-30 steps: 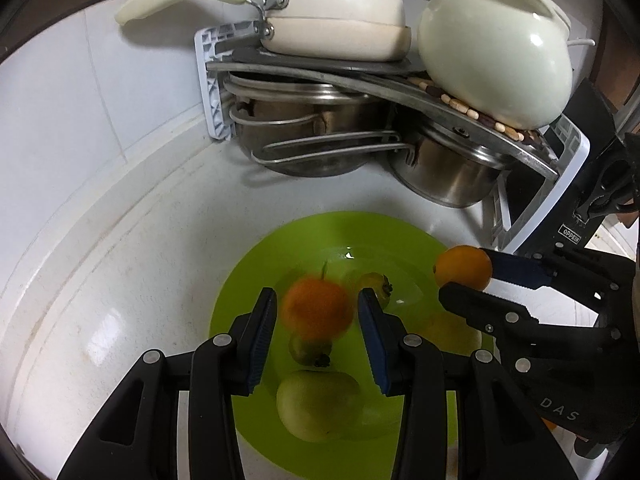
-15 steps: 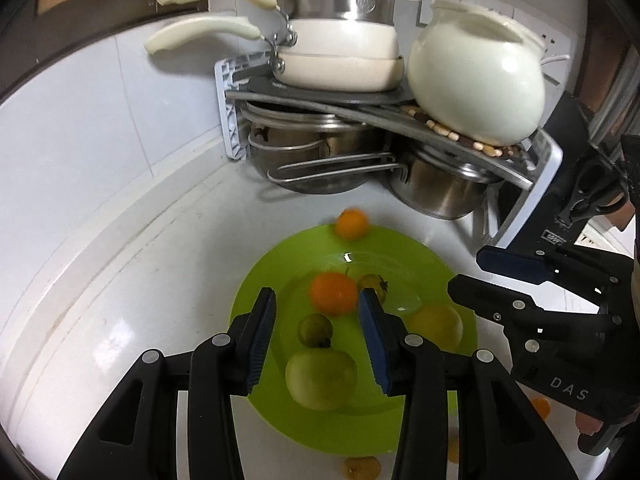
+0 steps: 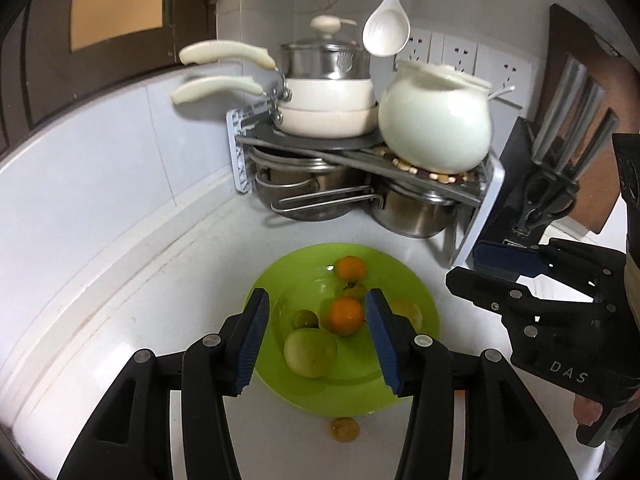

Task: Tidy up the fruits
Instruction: 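Open the left tool to drop its orange on the plate while the right tool releases its orange, then grasp a small brown fruit with the left tool while the right tool grasps a small yellow fruit, then carry both small fruits with the left and right tools over the green plate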

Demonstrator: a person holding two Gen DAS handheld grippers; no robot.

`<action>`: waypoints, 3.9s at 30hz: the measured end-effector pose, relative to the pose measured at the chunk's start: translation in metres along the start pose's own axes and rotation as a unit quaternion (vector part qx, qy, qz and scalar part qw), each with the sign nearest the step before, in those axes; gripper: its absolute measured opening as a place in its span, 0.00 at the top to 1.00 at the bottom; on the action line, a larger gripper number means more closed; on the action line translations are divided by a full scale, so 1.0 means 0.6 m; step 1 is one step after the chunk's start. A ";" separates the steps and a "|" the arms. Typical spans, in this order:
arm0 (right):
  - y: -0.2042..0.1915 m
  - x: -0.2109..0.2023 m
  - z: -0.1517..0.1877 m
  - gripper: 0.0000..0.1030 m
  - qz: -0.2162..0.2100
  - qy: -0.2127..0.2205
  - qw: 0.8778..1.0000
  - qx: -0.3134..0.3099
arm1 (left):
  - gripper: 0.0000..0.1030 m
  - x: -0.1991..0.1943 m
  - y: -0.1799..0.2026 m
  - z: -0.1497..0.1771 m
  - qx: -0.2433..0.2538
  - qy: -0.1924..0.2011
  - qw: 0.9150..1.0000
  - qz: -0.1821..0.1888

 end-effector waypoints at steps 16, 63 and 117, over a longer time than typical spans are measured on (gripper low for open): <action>-0.034 -0.091 0.025 0.53 0.010 0.024 0.999 0.019 | 0.40 -0.114 0.008 0.023 0.032 0.047 0.998 -0.014; -0.047 -0.024 0.236 0.51 0.010 -0.093 0.995 0.039 | 0.46 -0.003 0.029 0.238 0.018 -0.066 0.997 0.038; -0.049 -0.046 0.199 0.72 0.000 -0.062 0.997 0.044 | 0.72 -0.037 0.045 0.185 -0.001 -0.038 0.999 0.033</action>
Point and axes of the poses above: each gripper's, at about its wrist camera, not at the fingertips, and x roughly the way its jaws point, y to its right, z to its underside, the point moved 7 cm from there along x, roughly the way its jaws point, and after that the axes turned 13 degrees about y, right-handed, at the moved point
